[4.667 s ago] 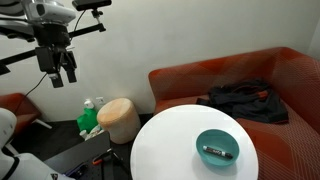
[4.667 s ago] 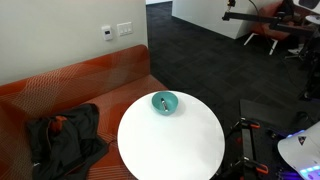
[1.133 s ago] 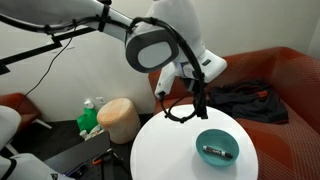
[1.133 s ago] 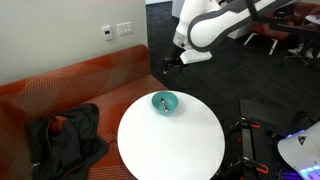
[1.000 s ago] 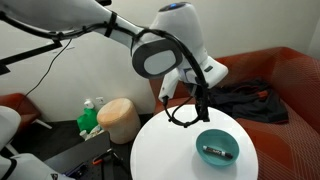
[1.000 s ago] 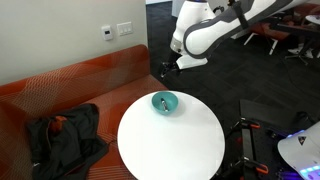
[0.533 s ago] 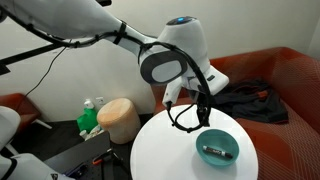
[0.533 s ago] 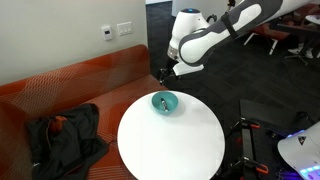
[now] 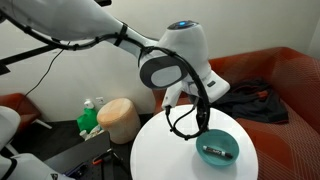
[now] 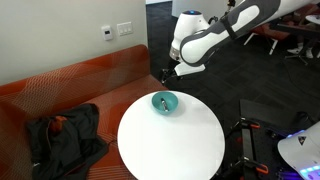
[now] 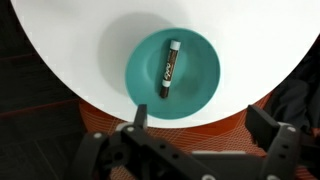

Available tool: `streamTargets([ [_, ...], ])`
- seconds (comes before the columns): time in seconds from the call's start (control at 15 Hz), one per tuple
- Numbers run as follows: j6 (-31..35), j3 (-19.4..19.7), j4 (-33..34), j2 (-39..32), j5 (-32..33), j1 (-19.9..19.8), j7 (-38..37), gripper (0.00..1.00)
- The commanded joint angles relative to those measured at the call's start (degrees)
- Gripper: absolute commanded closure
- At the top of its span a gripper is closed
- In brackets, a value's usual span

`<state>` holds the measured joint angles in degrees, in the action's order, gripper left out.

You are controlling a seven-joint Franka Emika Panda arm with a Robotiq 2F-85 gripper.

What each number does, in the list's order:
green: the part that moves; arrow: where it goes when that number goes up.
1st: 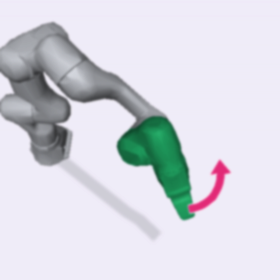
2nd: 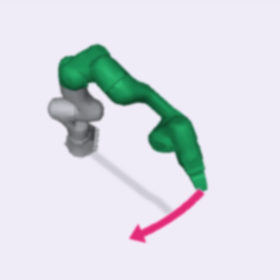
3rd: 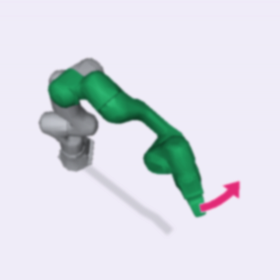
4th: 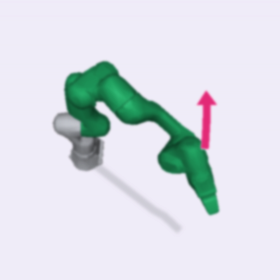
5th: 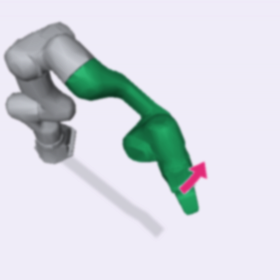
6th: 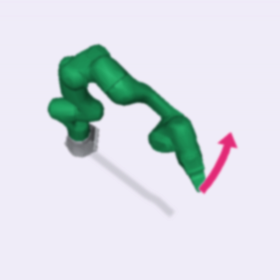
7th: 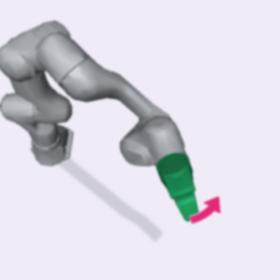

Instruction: Remove the black marker from the teal bowl

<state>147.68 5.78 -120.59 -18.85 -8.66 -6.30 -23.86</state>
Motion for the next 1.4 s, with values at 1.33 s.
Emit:
streamTargets([
  [1.33, 8.0, -1.0, 7.1, -16.3, -7.8, -1.6, 3.9, 0.19],
])
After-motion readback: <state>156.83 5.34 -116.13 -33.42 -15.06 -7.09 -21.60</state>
